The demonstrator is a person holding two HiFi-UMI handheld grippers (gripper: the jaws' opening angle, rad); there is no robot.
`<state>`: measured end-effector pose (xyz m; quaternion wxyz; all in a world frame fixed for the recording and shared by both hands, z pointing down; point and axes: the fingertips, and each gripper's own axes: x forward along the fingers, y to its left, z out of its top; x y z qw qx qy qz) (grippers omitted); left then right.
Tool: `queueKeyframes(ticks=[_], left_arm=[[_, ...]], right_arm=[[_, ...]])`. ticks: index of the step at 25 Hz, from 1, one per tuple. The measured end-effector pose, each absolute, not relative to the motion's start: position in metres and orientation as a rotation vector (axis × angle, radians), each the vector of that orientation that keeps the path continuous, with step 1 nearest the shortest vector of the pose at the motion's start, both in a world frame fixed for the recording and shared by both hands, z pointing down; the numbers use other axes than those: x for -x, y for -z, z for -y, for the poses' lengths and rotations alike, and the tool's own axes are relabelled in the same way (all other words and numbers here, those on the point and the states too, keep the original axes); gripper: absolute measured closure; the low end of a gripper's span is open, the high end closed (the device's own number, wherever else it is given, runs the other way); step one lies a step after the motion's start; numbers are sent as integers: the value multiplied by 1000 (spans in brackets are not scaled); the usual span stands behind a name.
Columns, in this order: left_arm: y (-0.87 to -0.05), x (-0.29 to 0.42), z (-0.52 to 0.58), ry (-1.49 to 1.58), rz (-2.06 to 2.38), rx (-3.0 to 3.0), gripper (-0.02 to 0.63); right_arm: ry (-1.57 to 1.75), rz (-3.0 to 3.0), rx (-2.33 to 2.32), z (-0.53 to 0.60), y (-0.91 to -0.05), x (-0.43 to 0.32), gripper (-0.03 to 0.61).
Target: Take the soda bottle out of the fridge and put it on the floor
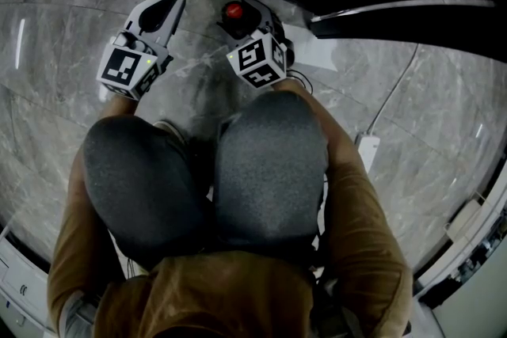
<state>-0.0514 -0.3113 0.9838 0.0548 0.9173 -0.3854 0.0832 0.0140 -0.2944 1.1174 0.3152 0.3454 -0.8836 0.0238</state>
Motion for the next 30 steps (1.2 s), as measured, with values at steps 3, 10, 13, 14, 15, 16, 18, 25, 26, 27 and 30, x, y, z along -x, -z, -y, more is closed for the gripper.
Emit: queueKeyframes(ticks=[3,10,13,14,15,16,18,25,26,27,30], left_arm=[[-982,50,311,-238,1165,-2779,612],[-979,51,311,-207,1162,-2769,612],[-978,50,312,-197,1157,-2768,612],[-978,49,312,-198,1154,-2769,612],[-978,49,312,-199,1152,-2769,612],[-978,48,311,-199,1150,-2769,612],[-976,46,312,-199,1141,-2774,612],[-978,46,321,-218,1122,-2785,612],[-979,47,322,-225,1122,-2782,612],[-980,47,323,-230,1121,-2778,612],[-978,48,326,-231,1116,-2765,612]], right_arm=[[-57,2326,-908,292,-1115,-15,281],[-51,2315,-909,292,-1109,-15,281],[-47,2303,-901,289,-1107,-16,281],[-44,2296,-894,287,-1107,-17,281],[-40,2288,-883,285,-1107,-18,281],[-36,2282,-871,282,-1107,-20,281],[-26,2272,-848,277,-1108,-24,281],[-21,2255,-848,282,-1105,-34,296],[-17,2258,-850,282,-1103,-34,307],[-16,2260,-849,282,-1102,-33,316],[-32,2248,-826,278,-1099,-33,324]])
